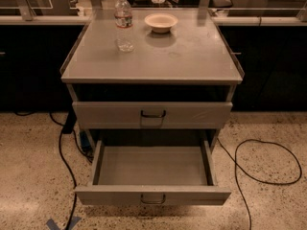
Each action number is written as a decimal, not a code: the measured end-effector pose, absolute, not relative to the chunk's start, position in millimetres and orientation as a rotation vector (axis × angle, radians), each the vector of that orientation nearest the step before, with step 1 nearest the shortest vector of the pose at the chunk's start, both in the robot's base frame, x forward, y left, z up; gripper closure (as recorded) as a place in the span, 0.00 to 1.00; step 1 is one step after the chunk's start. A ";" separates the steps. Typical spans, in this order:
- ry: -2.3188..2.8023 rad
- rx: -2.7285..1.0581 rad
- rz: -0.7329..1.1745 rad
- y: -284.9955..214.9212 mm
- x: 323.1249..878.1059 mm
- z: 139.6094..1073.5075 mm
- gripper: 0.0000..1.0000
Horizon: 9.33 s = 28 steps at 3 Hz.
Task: Close middle drawer
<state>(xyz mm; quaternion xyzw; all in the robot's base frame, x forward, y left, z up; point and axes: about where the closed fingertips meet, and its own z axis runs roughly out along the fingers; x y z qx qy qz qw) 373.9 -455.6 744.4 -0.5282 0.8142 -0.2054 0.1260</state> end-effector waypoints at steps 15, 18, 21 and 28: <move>2.252 -2.459 0.445 -340.8 268.8 484.3 0.00; 2.211 -2.399 0.400 -339.4 259.5 453.3 0.00; 2.146 -2.321 0.388 -324.9 261.4 426.1 0.00; 2.019 -2.342 0.560 -254.0 293.5 401.9 0.00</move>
Offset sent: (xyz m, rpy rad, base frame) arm -0.0173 -0.0112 -0.0961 0.0643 0.2831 -0.0370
